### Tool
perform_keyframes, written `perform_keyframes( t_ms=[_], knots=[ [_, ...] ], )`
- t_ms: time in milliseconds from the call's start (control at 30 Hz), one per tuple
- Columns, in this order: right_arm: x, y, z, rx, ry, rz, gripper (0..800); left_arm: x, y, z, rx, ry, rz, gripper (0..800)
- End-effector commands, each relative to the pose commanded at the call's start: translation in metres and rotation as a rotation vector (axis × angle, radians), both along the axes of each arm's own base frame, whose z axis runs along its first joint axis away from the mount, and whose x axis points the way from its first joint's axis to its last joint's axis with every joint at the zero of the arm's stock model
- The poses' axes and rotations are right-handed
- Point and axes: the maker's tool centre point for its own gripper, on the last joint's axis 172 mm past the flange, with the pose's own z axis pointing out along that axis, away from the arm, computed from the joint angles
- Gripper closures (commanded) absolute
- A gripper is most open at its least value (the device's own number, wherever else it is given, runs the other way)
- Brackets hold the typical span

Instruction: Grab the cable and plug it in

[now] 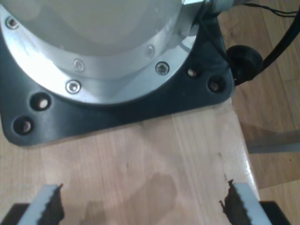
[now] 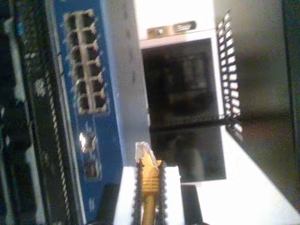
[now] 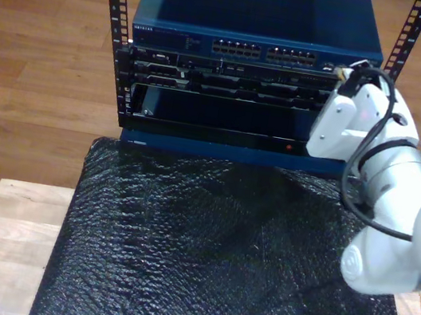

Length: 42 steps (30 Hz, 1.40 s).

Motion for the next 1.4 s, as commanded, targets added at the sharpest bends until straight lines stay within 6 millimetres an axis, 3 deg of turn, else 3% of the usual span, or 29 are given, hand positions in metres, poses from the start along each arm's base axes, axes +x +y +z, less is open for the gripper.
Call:
perform_keyframes(
  t_ms=[100, 233, 467, 900, 1400],
  knots=[
    [0.011, 0.007, -0.004, 0.000, -0.005, 0.008, 800, 0.000, 0.000, 0.000, 0.000, 0.000, 0.000, 0],
    [0.022, 0.030, -0.015, 0.001, -0.009, 0.036, 800, 0.000, 0.000, 0.000, 0.000, 0.000, 0.000, 0],
    [0.029, 0.037, -0.018, 0.029, -0.026, -0.010, 800, 0.000, 0.000, 0.000, 0.000, 0.000, 0.000, 0],
    [0.035, 0.000, -0.030, -0.071, -0.056, -0.182, 800, 0.000, 0.000, 0.000, 0.000, 0.000, 0.000, 0],
    [0.045, 0.004, -0.043, -0.059, -0.044, -0.234, 800, 0.000, 0.000, 0.000, 0.000, 0.000, 0.000, 0]
  ],
)
